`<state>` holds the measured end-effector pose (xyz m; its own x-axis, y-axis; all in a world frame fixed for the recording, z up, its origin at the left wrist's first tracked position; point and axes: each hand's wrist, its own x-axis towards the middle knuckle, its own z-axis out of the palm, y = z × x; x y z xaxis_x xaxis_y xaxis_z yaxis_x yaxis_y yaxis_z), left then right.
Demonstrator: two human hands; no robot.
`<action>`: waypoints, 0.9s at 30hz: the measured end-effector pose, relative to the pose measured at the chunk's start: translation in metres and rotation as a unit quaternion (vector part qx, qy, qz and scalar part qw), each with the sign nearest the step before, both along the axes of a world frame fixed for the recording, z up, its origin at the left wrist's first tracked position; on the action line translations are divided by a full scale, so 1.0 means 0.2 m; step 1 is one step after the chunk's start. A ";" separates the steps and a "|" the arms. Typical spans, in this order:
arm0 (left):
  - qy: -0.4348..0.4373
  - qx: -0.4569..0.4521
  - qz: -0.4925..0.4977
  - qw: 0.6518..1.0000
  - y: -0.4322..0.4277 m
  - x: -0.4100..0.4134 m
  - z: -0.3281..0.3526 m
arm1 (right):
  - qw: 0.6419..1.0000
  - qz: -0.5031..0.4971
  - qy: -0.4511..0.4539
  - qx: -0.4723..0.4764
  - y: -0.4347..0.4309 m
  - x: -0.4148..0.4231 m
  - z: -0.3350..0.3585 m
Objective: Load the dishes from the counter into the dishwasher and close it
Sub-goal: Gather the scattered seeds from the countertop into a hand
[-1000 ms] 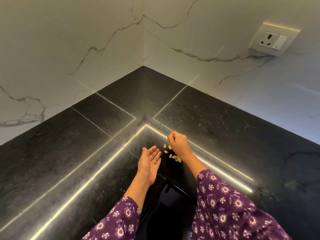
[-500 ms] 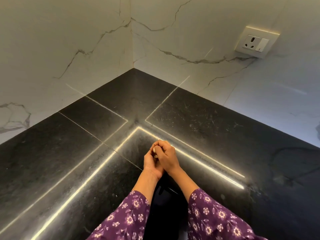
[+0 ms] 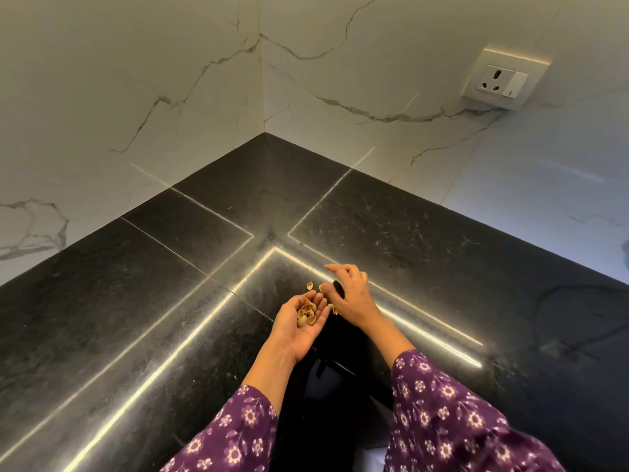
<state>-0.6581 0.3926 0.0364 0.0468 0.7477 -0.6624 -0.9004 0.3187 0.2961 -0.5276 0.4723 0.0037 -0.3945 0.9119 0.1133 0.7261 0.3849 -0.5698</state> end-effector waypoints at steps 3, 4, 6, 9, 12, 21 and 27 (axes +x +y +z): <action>0.033 -0.009 -0.027 0.999 -0.09 -0.01 -0.01 | 0.982 0.085 -0.167 0.018 0.02 0.01 -0.06; 0.038 -0.015 -0.032 0.999 -0.11 -0.01 -0.02 | 0.978 0.100 -0.180 0.020 0.04 0.00 -0.06; 0.041 -0.024 -0.034 0.998 -0.16 -0.02 -0.03 | 0.976 0.119 -0.179 0.022 0.06 -0.04 -0.06; 0.035 -0.034 -0.026 0.998 -0.18 -0.03 -0.04 | 0.971 0.163 -0.170 0.042 0.08 -0.12 -0.06; 0.035 -0.038 -0.016 0.999 -0.18 -0.04 -0.04 | 0.969 0.182 -0.150 0.067 0.07 -0.15 -0.05; 0.036 -0.045 -0.007 0.998 -0.20 -0.06 -0.04 | 0.966 0.129 -0.186 0.127 0.04 -0.20 -0.07; 0.030 -0.050 -0.011 0.998 -0.22 -0.04 -0.04 | 0.991 0.001 -0.135 -0.006 0.11 -0.19 0.01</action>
